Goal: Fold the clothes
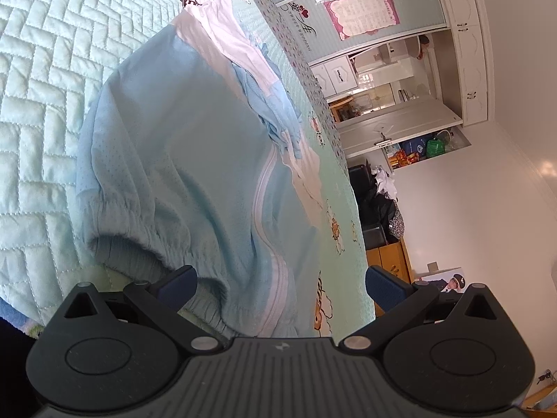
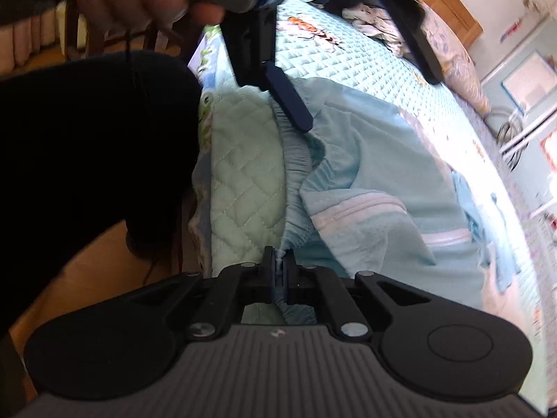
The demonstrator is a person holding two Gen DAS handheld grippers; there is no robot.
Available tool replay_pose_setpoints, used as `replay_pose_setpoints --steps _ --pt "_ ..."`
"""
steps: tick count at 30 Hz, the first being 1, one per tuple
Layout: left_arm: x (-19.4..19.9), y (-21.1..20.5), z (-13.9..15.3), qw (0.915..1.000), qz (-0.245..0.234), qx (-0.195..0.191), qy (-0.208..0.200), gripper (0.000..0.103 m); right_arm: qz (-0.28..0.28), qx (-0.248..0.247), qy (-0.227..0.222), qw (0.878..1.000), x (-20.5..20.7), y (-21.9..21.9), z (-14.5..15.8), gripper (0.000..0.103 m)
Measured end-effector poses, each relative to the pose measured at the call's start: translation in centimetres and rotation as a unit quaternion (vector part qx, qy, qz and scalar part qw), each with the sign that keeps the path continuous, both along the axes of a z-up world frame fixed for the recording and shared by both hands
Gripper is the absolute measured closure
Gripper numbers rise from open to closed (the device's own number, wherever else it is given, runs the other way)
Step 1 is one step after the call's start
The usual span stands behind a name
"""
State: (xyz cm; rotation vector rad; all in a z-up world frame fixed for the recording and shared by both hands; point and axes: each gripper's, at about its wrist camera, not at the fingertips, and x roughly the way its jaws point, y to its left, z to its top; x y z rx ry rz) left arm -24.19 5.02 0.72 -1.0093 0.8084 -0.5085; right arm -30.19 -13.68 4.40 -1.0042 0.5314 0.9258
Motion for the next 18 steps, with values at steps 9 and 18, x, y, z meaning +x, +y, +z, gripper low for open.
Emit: replay_pose_setpoints --steps 9,18 --pt "-1.9 1.2 -0.1 0.9998 0.01 -0.014 0.007 0.0 0.02 -0.041 -0.107 0.993 -3.9 0.0 -3.3 0.098" --pt "-1.9 -1.6 -1.7 0.9987 -0.021 -0.012 0.046 0.0 0.001 0.001 -0.084 0.996 -3.2 -0.9 -3.0 0.094"
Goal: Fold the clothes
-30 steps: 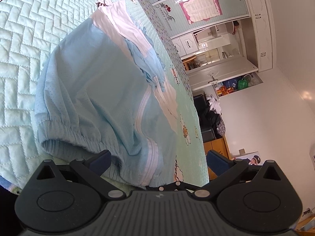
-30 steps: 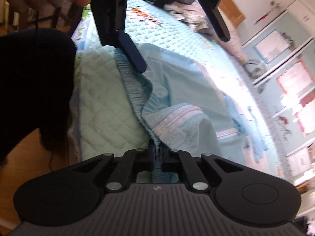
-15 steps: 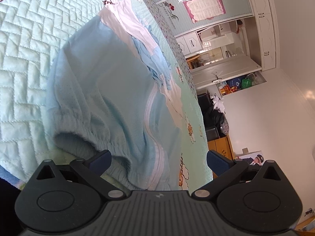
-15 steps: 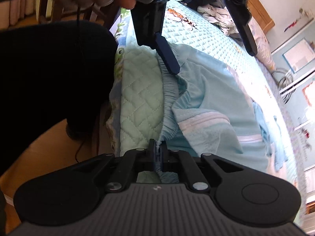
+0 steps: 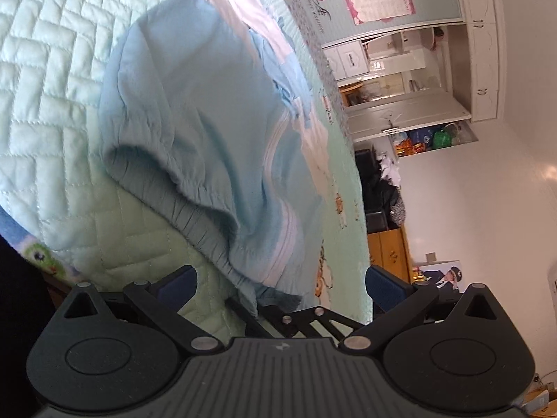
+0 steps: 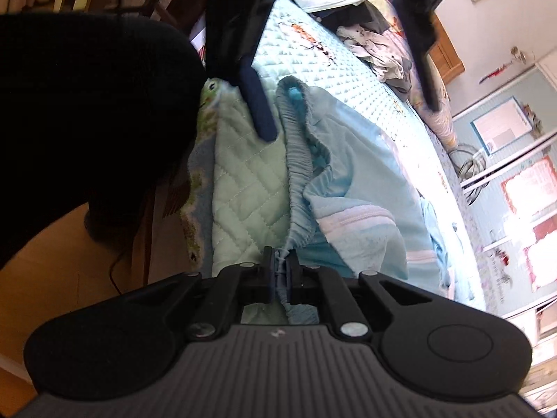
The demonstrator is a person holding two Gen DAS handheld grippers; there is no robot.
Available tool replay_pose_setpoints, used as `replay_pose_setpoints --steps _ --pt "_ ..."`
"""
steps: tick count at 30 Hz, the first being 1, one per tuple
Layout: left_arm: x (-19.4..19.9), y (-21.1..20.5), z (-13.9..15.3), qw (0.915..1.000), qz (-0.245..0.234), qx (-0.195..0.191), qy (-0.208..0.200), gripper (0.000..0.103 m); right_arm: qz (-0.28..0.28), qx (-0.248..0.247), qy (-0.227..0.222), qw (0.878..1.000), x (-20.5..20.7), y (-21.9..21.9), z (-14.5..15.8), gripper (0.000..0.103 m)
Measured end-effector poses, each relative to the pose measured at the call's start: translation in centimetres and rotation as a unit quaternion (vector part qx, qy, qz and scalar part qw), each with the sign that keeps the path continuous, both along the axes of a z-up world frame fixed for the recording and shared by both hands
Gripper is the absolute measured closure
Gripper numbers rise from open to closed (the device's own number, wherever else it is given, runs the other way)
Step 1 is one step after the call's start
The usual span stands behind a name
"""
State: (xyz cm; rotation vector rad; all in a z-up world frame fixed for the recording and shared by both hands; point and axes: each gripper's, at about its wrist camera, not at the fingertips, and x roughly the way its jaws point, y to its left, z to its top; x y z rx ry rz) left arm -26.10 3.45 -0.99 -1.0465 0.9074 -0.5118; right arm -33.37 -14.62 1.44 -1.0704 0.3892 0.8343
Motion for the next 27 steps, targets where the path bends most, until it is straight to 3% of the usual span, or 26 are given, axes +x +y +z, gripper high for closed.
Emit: replay_pose_setpoints --steps 4,9,11,13,19,25,27 --pt "0.5 -0.8 -0.1 0.9995 -0.008 0.029 0.008 0.0 -0.012 0.03 0.031 0.999 0.7 -0.8 0.6 0.094" --pt "0.1 -0.4 0.7 0.9977 -0.028 0.052 -0.033 0.001 -0.018 0.063 0.059 0.996 1.4 -1.7 0.8 0.093" --pt "0.1 -0.1 0.5 0.9985 -0.02 0.043 -0.028 0.001 -0.014 0.067 0.046 0.997 1.3 -1.8 0.5 0.091" --pt "0.2 0.1 0.2 0.9992 -0.01 0.034 -0.021 0.001 -0.007 0.066 0.021 0.998 1.8 -1.7 -0.8 0.082" --pt "0.1 -0.4 0.3 0.9995 -0.006 0.02 -0.021 0.0 0.023 0.018 -0.048 0.998 1.6 -1.3 -2.5 0.081" --pt "-0.4 0.2 0.2 0.9997 0.009 0.0 -0.022 0.0 0.001 0.024 -0.064 0.998 2.8 0.0 -2.2 0.051" --pt "-0.5 0.4 0.3 0.9996 0.011 -0.002 -0.025 0.0 -0.009 0.031 -0.056 0.998 4.2 0.8 -2.0 0.047"
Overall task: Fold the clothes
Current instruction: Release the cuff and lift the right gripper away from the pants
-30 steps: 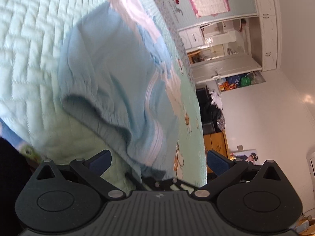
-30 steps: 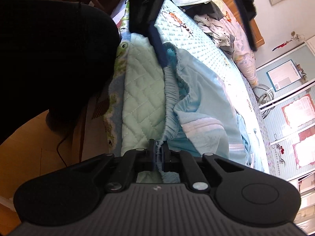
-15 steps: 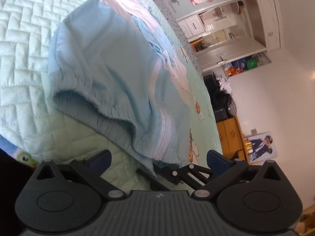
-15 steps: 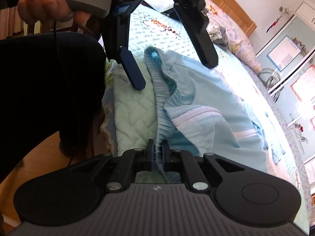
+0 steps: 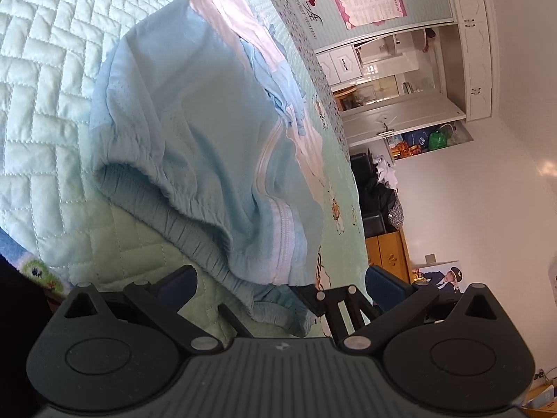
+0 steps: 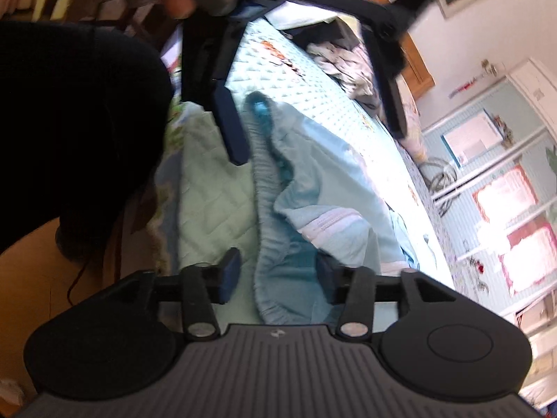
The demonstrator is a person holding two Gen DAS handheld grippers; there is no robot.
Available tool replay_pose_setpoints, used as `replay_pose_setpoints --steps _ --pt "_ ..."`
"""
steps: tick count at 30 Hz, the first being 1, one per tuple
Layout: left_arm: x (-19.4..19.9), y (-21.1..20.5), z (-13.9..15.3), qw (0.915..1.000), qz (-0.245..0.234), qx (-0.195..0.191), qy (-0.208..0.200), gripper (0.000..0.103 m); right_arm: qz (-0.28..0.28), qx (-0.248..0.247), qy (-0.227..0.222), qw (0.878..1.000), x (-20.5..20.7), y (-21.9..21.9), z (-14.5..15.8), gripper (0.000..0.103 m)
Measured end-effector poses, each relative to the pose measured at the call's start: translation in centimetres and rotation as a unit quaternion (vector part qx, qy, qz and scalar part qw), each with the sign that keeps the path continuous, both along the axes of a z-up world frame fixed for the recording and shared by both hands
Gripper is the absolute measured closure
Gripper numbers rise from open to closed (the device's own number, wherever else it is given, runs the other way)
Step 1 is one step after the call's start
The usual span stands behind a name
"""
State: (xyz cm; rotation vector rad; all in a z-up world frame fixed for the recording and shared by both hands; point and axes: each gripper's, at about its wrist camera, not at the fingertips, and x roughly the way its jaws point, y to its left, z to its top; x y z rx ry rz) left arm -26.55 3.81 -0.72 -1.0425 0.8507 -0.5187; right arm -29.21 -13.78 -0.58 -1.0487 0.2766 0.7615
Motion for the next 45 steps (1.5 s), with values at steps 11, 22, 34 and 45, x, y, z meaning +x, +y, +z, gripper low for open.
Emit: replay_pose_setpoints --steps 11,22,34,45 --pt "-1.1 1.2 -0.5 0.9998 0.01 -0.015 -0.002 0.0 -0.01 -0.016 0.028 0.999 -1.3 1.5 1.3 0.086" --pt "-1.5 1.1 -0.4 0.9998 0.001 -0.017 -0.004 0.0 0.011 0.021 0.144 0.989 -1.5 -0.4 2.7 0.096" --pt "-0.5 0.4 -1.5 0.999 0.021 -0.031 0.024 0.0 -0.006 0.13 0.11 0.985 -4.2 -5.3 3.6 0.048" --pt "0.6 -0.8 -2.0 0.9991 0.03 -0.012 0.029 0.001 -0.114 0.447 0.223 0.859 -2.9 -16.8 7.6 0.045"
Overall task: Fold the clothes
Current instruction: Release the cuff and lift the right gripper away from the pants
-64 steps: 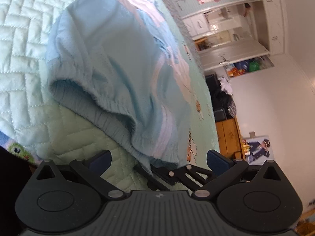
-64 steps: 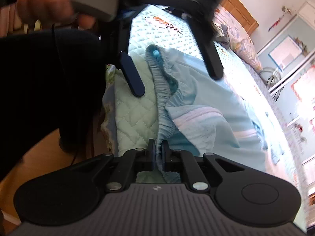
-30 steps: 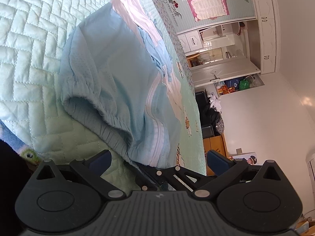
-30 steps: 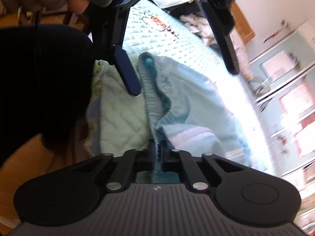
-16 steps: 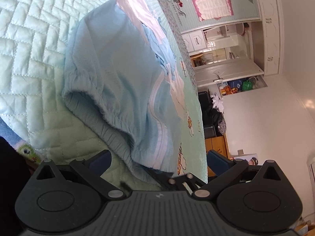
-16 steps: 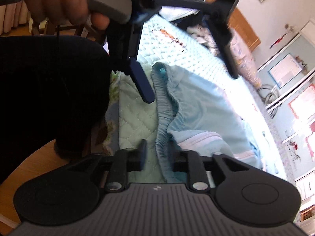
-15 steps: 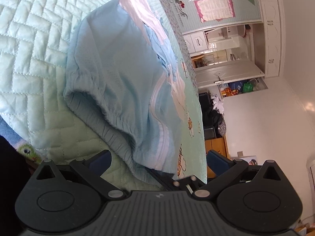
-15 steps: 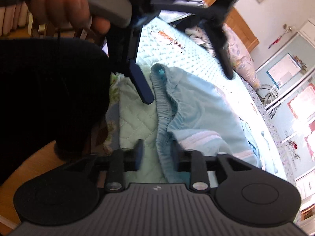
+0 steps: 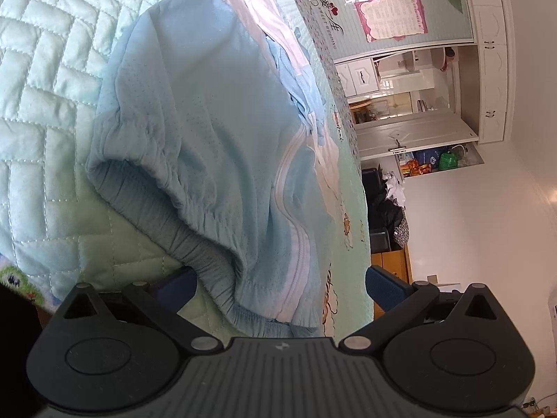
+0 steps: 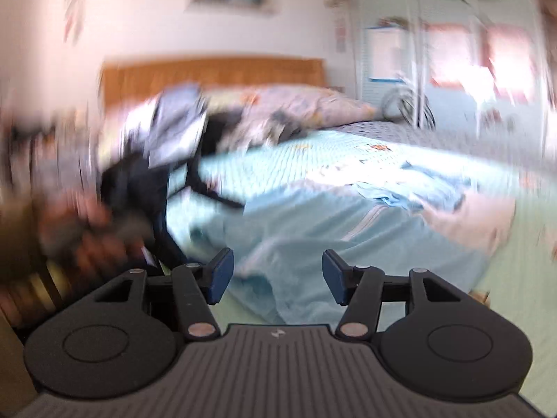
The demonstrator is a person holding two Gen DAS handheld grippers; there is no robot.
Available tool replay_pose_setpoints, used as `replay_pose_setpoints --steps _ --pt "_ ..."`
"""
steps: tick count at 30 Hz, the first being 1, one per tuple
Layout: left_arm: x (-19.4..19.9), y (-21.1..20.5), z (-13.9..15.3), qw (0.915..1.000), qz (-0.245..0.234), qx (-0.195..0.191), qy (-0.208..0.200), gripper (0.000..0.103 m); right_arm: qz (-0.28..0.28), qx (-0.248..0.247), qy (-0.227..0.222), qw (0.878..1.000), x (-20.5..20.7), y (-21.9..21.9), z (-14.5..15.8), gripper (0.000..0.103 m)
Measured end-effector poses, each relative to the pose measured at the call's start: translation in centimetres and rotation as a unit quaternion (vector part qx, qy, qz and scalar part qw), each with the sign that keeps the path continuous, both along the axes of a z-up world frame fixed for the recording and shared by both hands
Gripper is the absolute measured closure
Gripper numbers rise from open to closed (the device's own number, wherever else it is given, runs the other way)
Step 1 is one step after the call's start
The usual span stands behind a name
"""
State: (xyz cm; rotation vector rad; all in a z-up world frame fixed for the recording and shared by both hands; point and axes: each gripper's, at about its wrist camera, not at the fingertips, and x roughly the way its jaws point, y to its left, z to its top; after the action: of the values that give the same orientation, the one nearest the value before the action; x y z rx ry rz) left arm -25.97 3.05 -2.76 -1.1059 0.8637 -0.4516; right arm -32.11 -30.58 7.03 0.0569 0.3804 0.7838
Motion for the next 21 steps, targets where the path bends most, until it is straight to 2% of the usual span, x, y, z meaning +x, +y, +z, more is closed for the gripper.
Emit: replay_pose_setpoints --steps 3,5,7,8,10,15,17,19,20,21 --pt "-0.2 -0.1 0.2 0.9999 0.0 0.012 -0.003 0.003 0.0 0.084 0.05 0.995 1.8 -1.4 0.1 0.045" --pt "-0.3 -0.1 0.4 0.9997 -0.002 0.024 -0.004 0.008 -0.006 0.156 0.105 0.982 3.2 -2.7 -0.4 0.045" --pt "-0.3 0.1 0.6 0.9994 -0.005 0.034 -0.004 0.011 -0.01 0.224 0.157 0.962 4.3 -4.2 -1.6 0.046" --pt "-0.3 0.1 0.6 0.9994 -0.004 0.033 -0.004 0.012 -0.009 0.256 0.181 0.95 4.9 -4.6 -2.2 0.054" --pt "-0.2 0.2 0.6 0.9995 -0.003 0.032 -0.003 0.012 -0.01 0.311 0.218 0.925 5.6 -5.5 -3.0 0.055" --pt "0.0 0.1 0.7 0.9995 -0.006 0.033 0.0 0.008 -0.021 0.43 0.276 0.859 6.3 -7.3 -5.1 0.055" --pt "0.1 0.1 0.7 0.9995 -0.004 0.032 0.003 0.007 -0.022 0.462 0.291 0.837 6.5 -7.7 -5.8 0.055" --pt "0.1 0.2 0.7 0.9995 -0.003 0.032 0.006 0.007 -0.02 0.482 0.299 0.823 6.6 -7.8 -6.1 0.066" --pt "0.1 0.2 0.7 0.9994 -0.003 0.032 0.007 0.007 -0.019 0.491 0.303 0.817 6.7 -7.8 -6.3 0.067" --pt "0.2 0.1 0.7 0.9994 -0.003 0.033 0.007 0.007 -0.016 0.498 0.306 0.811 6.9 -7.6 -6.4 0.075"
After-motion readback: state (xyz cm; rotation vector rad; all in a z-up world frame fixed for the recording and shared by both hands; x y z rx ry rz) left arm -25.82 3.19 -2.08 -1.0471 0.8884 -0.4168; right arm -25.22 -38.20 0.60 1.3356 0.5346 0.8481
